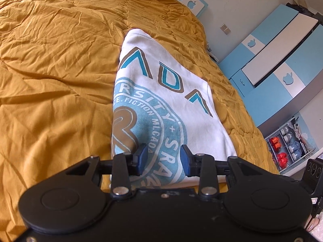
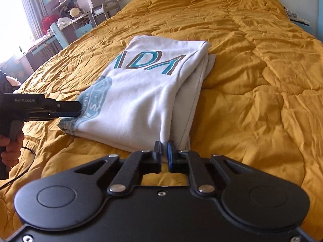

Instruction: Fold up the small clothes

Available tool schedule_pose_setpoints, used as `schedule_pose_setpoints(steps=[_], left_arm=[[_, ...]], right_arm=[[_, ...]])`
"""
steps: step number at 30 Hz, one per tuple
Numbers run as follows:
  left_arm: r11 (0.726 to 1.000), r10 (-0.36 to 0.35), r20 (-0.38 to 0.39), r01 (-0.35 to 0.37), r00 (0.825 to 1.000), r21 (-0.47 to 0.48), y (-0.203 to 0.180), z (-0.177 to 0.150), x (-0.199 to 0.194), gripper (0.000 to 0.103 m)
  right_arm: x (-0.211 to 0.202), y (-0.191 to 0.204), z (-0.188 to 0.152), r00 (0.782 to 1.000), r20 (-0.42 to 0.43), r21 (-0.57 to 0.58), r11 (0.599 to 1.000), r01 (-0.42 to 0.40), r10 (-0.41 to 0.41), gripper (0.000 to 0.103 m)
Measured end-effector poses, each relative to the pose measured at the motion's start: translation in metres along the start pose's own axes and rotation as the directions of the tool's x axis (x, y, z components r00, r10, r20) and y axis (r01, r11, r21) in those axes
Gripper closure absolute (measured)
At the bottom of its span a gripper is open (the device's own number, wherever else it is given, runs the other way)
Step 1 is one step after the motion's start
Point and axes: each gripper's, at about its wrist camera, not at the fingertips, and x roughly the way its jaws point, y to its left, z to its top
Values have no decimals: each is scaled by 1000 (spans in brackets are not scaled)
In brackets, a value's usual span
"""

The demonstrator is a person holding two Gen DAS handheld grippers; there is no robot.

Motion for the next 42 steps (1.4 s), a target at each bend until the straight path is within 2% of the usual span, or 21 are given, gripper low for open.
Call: schedule_pose_setpoints(steps=[5, 9, 12, 15, 16, 17, 21, 23, 25, 28, 31, 36, 38, 42], left_arm=[[1000, -11, -5, 11, 1000, -10, -4, 5, -6, 67], [1000, 16, -26, -17, 1000, -15, -2, 5, 3, 67], [999, 33, -27, -33, 999, 8, -5, 5, 5, 67], [999, 44, -23, -43, 999, 27, -6, 4, 6, 67], [999, 45, -21, -44, 999, 30, -6, 4, 6, 67], [999, 43, -20, -43, 999, 29, -6, 4, 5, 67], [999, 31, -19, -31, 999, 15, -7, 5, 1, 67], [1000, 24, -13, -24, 1000, 6, -9, 4, -4, 66], [1000, 16, -4, -16, 1000, 16, -12, 3, -8, 65], [999, 38, -18, -37, 999, 36, -10, -2, -6, 64], [999, 40, -38, -39, 998, 31, -1, -8, -1, 63], [1000, 19, -45, -18, 999, 21, 2, -9, -8, 61], [1000, -4, -19, 4, 1000, 1, 2, -2, -19, 61], [998, 48, 82, -45, 996, -38, 16, 6, -49, 61]], right_arm=[[-28, -3, 2, 998, 58, 21, 999, 33, -34, 98], [-7, -11, -12, 998, -3, 41, 997, 58, -58, 99], [2, -16, -19, 998, -5, 108, 993, 55, -55, 98], [-4, -11, -17, 998, 5, 109, 992, 69, -70, 96], [-9, -7, -15, 996, 12, 85, 992, 92, -94, 89], [-13, -2, -14, 994, 19, 60, 993, 106, -107, 88], [-36, 21, -3, 979, 123, -5, 987, 162, -161, 87], [-41, 31, 8, 973, 195, -23, 992, 128, -121, 85], [-35, 42, 19, 974, 212, -65, 993, 97, -81, 73], [-9, 45, 26, 985, 160, -91, 992, 83, -67, 72], [19, 38, 19, 990, 71, -75, 989, 127, -122, 72], [25, 29, 7, 989, 66, -40, 990, 138, -135, 73], [25, 31, 8, 989, 62, -49, 989, 139, -135, 73], [25, 25, 8, 992, 60, -24, 993, 113, -112, 73]])
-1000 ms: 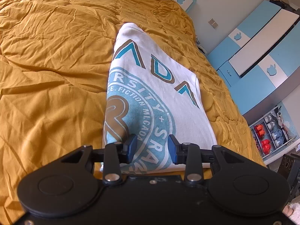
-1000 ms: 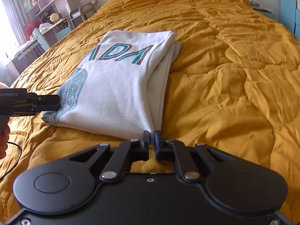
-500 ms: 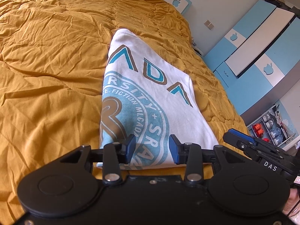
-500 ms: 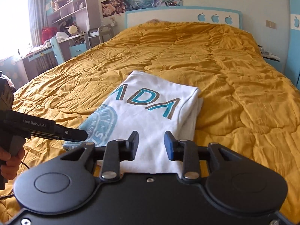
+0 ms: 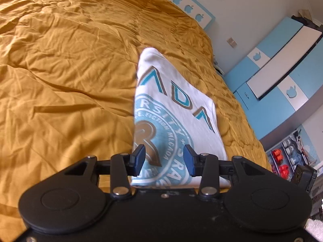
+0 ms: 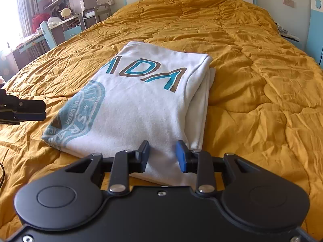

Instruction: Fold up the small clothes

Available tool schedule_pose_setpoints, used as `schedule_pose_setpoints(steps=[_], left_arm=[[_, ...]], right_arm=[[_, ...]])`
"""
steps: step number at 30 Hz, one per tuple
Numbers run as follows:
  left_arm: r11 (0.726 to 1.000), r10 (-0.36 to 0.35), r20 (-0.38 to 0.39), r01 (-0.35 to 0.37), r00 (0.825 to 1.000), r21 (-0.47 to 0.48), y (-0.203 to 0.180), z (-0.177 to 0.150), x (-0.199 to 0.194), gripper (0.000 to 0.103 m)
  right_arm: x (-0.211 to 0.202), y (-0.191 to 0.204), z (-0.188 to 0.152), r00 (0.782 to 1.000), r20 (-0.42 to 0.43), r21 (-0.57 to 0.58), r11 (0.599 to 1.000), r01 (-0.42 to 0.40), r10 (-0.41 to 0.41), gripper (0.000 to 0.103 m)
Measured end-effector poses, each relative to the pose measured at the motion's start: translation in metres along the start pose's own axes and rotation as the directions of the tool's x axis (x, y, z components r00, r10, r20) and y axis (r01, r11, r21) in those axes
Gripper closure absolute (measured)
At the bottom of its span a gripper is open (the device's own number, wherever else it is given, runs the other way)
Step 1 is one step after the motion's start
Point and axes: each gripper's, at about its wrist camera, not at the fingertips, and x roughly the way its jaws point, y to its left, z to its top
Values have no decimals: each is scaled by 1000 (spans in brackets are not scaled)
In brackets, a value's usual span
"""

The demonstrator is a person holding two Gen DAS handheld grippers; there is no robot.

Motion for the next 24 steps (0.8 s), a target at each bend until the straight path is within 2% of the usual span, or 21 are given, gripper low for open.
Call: schedule_pose_setpoints(steps=[3, 5, 8, 11, 14, 15, 17, 18, 21, 22, 24], left_arm=[[991, 73, -25, -69, 997, 115, 5, -9, -11, 61], [977, 93, -67, -78, 993, 198, 6, -18, -10, 61], [927, 162, -85, -122, 983, 355, -1, -33, 0, 62], [880, 167, -74, -115, 983, 462, -9, -41, 7, 66], [856, 164, -64, -110, 984, 505, -14, -42, 13, 71], [853, 160, -70, -103, 985, 512, -16, -42, 15, 83], [844, 160, -79, -95, 984, 529, -20, -44, 19, 94], [830, 172, -66, -109, 983, 547, -23, -45, 19, 98], [804, 181, -10, -142, 983, 577, -31, -49, 11, 103], [806, 196, -7, -157, 980, 571, -31, -47, 10, 103], [831, 214, -43, -159, 976, 534, -25, -43, 12, 103]], right_arm=[[0, -1, -2, 1000, 7, 11, 1000, -8, 8, 73], [1, -1, -3, 1000, 7, 8, 1000, -8, 8, 73], [2, -1, -3, 1000, 6, 14, 1000, -9, 9, 73], [2, -2, -3, 1000, 5, 17, 1000, -10, 10, 73], [1, -1, -3, 1000, 2, 16, 1000, -10, 10, 73], [1, -1, -3, 1000, 1, 16, 1000, -11, 11, 73], [1, -2, -3, 1000, 2, 19, 1000, -13, 13, 73], [1, -2, -3, 1000, 1, 19, 1000, -13, 13, 73], [1, -3, -3, 1000, 2, 25, 1000, -17, 17, 73], [1, -4, -3, 1000, 2, 28, 999, -21, 20, 73], [2, -4, -3, 1000, 3, 32, 999, -27, 27, 73]])
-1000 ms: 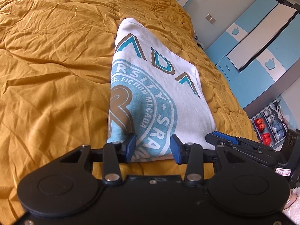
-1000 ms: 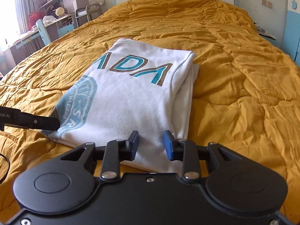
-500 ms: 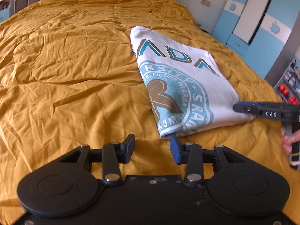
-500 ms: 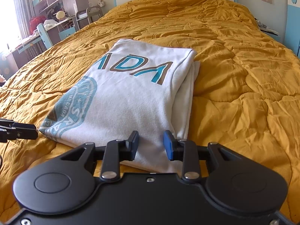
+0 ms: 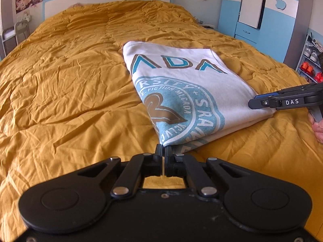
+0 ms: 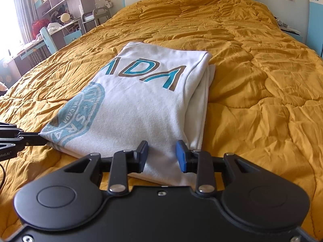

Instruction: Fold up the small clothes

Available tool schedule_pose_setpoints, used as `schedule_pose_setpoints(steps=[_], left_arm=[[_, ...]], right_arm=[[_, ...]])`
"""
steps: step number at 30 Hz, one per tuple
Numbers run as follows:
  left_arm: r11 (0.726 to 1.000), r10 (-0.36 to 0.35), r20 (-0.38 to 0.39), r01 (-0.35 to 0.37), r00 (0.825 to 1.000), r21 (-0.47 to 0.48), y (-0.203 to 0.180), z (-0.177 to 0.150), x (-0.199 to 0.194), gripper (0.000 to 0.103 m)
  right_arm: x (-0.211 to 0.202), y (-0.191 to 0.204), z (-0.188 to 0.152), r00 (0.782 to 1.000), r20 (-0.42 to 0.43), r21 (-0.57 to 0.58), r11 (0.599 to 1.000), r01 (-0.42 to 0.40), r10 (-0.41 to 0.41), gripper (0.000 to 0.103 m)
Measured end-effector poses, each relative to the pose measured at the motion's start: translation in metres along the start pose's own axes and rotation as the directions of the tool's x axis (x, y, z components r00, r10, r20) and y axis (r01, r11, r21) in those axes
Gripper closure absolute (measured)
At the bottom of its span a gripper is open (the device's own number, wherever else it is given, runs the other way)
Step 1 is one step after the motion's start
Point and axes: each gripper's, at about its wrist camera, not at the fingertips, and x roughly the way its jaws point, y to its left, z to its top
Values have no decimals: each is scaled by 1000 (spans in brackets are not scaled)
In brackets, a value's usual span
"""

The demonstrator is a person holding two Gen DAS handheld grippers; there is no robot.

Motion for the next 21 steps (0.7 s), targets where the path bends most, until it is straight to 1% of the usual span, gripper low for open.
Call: schedule_pose_setpoints(steps=[2, 3, 6, 7, 8, 10, 11, 12, 13, 14, 15, 16, 17, 19, 20, 21], left_arm=[[999, -17, -46, 15, 999, -30, 6, -4, 14, 103], [1000, -21, -65, 20, 998, -22, 5, -4, 18, 103], [999, -21, -76, 24, 997, 42, -1, 4, 10, 103], [999, -29, -76, 32, 997, 43, 0, 9, 5, 103], [998, -47, -63, 49, 997, 30, 5, 15, -1, 99], [995, -99, -30, 99, 995, -14, 18, 31, -10, 95], [992, -119, -9, 119, 993, -47, 26, 42, -10, 82], [988, -130, 25, 132, 991, -80, 36, 53, -8, 63], [983, -138, 62, 145, 988, -117, 47, 65, -2, 60], [973, -159, 85, 171, 984, -154, 61, 79, 8, 61], [958, -194, 93, 209, 977, -196, 75, 92, 21, 60], [941, -203, 108, 225, 973, -255, 89, 104, 35, 60], [926, -192, 121, 221, 974, -307, 101, 113, 47, 60], [871, -184, 126, 221, 975, -438, 130, 136, 87, 59], [833, -210, 110, 236, 972, -501, 142, 143, 108, 58], [778, -260, 95, 267, 961, -568, 153, 147, 128, 58]], right_arm=[[0, 0, 0, 1000, 1, 1, 1000, -3, 3, 73], [1, 0, -1, 1000, 1, -2, 1000, -2, 2, 73], [0, -1, -1, 1000, 1, -8, 1000, -4, 4, 73], [0, -2, -1, 1000, 2, -5, 1000, -7, 7, 73], [0, -3, -1, 1000, 2, -2, 1000, -11, 11, 73], [1, -5, -1, 1000, 5, 6, 1000, -18, 18, 73], [1, -6, -2, 1000, 8, 9, 1000, -20, 20, 73], [1, -5, -3, 1000, 12, 13, 1000, -22, 22, 73], [1, -5, -5, 1000, 14, 14, 1000, -23, 23, 73], [1, -5, -6, 1000, 18, 13, 1000, -23, 23, 73], [1, -5, -7, 999, 22, 13, 1000, -23, 23, 73], [0, -5, -8, 999, 25, 16, 1000, -24, 24, 73], [0, -6, -8, 999, 26, 18, 999, -26, 26, 73], [1, -9, -7, 999, 24, 27, 999, -36, 35, 73], [1, -10, -7, 999, 23, 31, 999, -40, 40, 73], [2, -11, -6, 999, 22, 36, 998, -45, 44, 73]])
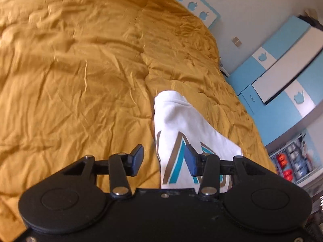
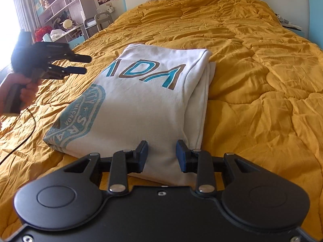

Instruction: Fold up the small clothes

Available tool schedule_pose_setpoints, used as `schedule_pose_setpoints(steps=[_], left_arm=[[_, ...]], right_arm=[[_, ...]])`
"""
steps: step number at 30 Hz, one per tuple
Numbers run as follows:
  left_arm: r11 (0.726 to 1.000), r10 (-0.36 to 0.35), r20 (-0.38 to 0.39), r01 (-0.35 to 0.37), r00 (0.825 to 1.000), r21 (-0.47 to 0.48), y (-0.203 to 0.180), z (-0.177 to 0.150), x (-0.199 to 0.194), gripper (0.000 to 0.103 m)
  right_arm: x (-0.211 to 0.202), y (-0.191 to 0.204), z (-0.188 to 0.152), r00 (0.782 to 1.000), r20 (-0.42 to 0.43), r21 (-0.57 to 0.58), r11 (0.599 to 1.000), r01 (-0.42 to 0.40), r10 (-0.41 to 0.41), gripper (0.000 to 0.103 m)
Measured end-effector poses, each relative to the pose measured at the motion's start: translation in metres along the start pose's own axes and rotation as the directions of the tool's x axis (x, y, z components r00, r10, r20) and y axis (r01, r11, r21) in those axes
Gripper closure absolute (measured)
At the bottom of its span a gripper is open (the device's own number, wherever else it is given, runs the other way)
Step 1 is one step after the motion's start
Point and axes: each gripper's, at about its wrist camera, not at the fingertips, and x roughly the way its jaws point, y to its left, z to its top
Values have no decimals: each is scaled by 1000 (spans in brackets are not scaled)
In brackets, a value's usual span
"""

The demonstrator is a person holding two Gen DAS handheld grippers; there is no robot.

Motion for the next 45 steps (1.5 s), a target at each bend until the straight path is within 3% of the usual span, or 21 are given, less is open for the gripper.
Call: schedule_pose_setpoints(steps=[2, 3, 4, 8, 10, 12, 16, 19, 20, 22, 24, 25, 27, 31, 33, 34, 40, 42, 45], left_arm=[[982, -89, -42, 80, 995, -172, 22, 12, 29, 58], [960, -144, -63, 124, 988, -250, 31, 14, 45, 58], [952, -154, -59, 132, 986, -277, 35, 15, 54, 58], [950, -196, -32, 182, 980, -253, 31, 23, 78, 63], [964, -183, -24, 175, 983, -198, 23, 30, 85, 82], [969, -170, -4, 167, 985, -180, 19, 37, 91, 92], [932, -251, 84, 265, 964, -246, 28, 52, 98, 92], [964, -166, 71, 177, 984, -199, 26, 55, 110, 92], [963, -157, 78, 171, 984, -210, 30, 53, 112, 92], [953, -167, 110, 189, 980, -238, 33, 51, 113, 92], [940, -219, 154, 251, 963, -230, 32, 48, 108, 92], [955, -209, 155, 235, 966, -182, 28, 49, 105, 92], [987, -75, 53, 81, 996, -138, 30, 55, 118, 91], [980, -98, 24, 101, 995, -172, 36, 60, 118, 78], [967, -120, 30, 123, 992, -222, 38, 67, 111, 59], [966, -116, 39, 122, 992, -227, 37, 70, 104, 56], [989, -105, 90, 113, 990, -97, 7, 72, 30, 55], [994, -109, 73, 107, 991, 31, -17, 50, 0, 54], [971, -106, 65, 90, 992, 221, -55, -6, -38, 52]], right_arm=[[0, -1, -1, 1000, 0, 1, 1000, -7, 7, 73], [0, -2, -1, 1000, 0, -1, 1000, -11, 11, 73], [1, -3, -1, 1000, -1, -2, 1000, -14, 14, 73], [3, -4, -2, 1000, 0, -2, 1000, -22, 22, 73], [3, -4, -3, 1000, 4, -3, 1000, -23, 23, 73], [3, -5, -4, 1000, 7, 1, 1000, -26, 26, 73], [3, -8, -4, 999, 9, 12, 999, -35, 35, 73], [3, -7, -5, 999, 14, 11, 999, -37, 37, 73], [3, -8, -5, 999, 15, 11, 999, -38, 38, 73], [3, -8, -5, 999, 15, 15, 999, -41, 41, 73], [3, -8, -5, 999, 14, 16, 999, -42, 42, 73], [3, -8, -5, 999, 13, 16, 999, -41, 41, 73], [2, -8, -5, 999, 15, 15, 999, -41, 40, 73], [3, -5, -5, 999, 9, 1, 1000, -31, 31, 73], [3, -5, -4, 1000, 4, 0, 1000, -28, 28, 73], [2, -5, -4, 1000, 1, -1, 1000, -27, 27, 73], [-8, 2, 4, 1000, 18, -26, 1000, -12, 13, 72], [-21, 2, 12, 995, 86, -15, 999, -38, 40, 72], [-24, 2, 35, 985, 168, -17, 1000, -25, 28, 65]])
